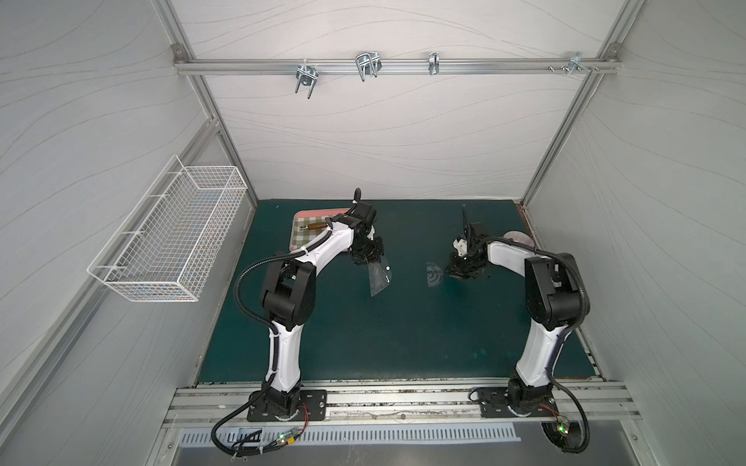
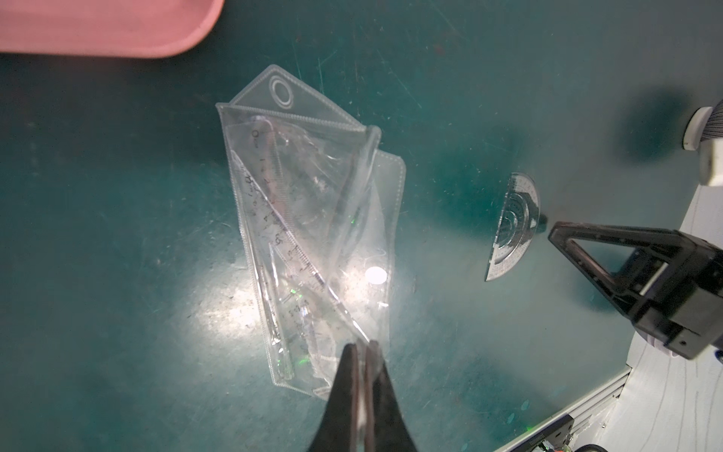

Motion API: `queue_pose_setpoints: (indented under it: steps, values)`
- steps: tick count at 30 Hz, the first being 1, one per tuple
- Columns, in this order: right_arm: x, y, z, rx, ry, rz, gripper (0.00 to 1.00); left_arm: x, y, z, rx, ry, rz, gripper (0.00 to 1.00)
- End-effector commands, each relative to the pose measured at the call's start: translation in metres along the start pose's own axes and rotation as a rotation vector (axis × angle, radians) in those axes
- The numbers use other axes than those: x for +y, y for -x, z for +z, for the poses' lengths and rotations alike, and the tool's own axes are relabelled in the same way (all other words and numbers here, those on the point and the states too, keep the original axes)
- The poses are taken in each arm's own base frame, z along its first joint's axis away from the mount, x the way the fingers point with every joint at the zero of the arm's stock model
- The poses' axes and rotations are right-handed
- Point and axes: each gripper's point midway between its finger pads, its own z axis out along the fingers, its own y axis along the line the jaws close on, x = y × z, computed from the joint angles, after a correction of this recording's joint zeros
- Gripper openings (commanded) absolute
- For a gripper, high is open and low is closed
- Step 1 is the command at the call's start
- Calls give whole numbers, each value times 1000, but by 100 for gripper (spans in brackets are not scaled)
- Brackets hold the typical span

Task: Open the ruler set and take out the ruler
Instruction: Place the ruler at the center of the board, then take out the ruler from the ruler set bag.

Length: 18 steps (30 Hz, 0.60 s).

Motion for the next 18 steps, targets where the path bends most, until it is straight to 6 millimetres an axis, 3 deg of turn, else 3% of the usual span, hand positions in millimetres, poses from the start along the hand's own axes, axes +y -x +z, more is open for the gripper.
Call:
queue_pose_setpoints:
  steps: [1, 5, 9, 13, 18]
  values:
    - [43, 0, -27, -52, 33, -112, 26, -3, 3, -4, -9, -13, 9, 0]
    - [99, -4, -31, -62, 137, -191, 26, -2, 2, -3, -4, -12, 8, 0]
    - [146, -9, -21, -40, 230, -243, 26, -3, 2, -4, -6, -13, 9, 0]
    - [179, -14, -8, -15, 289, -278, 26, -4, 2, -4, -7, -20, 7, 0]
    - [202, -18, 7, 16, 323, -300, 26, -6, 2, -5, -12, -31, 4, 0]
